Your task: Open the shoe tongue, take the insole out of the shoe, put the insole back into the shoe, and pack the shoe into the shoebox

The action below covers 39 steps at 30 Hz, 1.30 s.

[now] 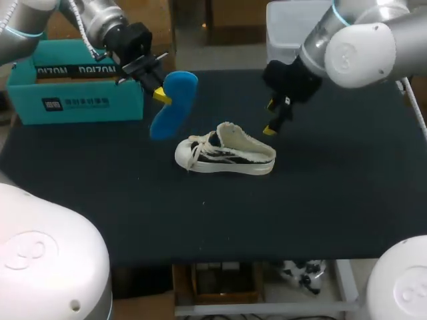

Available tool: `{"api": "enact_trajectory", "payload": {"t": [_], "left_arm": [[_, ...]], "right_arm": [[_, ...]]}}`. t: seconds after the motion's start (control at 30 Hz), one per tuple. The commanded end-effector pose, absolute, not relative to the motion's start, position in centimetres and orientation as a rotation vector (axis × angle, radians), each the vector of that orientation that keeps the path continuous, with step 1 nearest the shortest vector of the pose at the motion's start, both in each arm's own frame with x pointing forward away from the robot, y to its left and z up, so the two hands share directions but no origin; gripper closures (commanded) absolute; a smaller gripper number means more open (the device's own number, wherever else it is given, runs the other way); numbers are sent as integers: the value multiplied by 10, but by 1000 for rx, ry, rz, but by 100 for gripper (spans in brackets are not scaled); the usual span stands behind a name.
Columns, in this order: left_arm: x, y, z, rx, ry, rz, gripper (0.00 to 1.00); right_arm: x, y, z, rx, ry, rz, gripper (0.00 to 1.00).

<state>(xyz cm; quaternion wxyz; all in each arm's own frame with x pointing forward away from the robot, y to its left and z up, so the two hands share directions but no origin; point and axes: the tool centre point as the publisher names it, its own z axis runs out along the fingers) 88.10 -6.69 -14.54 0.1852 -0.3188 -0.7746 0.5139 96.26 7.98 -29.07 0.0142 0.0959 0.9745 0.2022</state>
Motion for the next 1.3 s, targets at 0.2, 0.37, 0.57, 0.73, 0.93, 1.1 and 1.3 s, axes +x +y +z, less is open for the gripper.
{"api": "enact_trajectory", "payload": {"t": [0.2, 0.37, 0.57, 0.73, 0.93, 1.1, 1.3], "left_arm": [[875, -21, -155, -779, -2282, 1527, 100], [875, -8, -161, -750, -2301, 1530, 100], [874, 2, -169, -725, -2318, 1525, 100], [875, 10, -180, -700, -2317, 1522, 100], [873, 18, -185, -677, -2332, 1514, 100], [872, 22, -191, -668, -2336, 1511, 100], [872, 24, -194, -660, -2342, 1501, 100]], "right_arm": [[976, 117, -305, 273, 3208, 70, 0], [969, 128, -315, 311, 3203, 34, 0], [962, 143, -322, 329, 3185, 20, 0], [961, 152, -333, 324, 3172, 46, 0], [959, 158, -342, 336, 3155, 69, 51], [960, 158, -349, 355, 3146, 73, 100], [958, 157, -350, 414, 3128, 48, 100]]}}
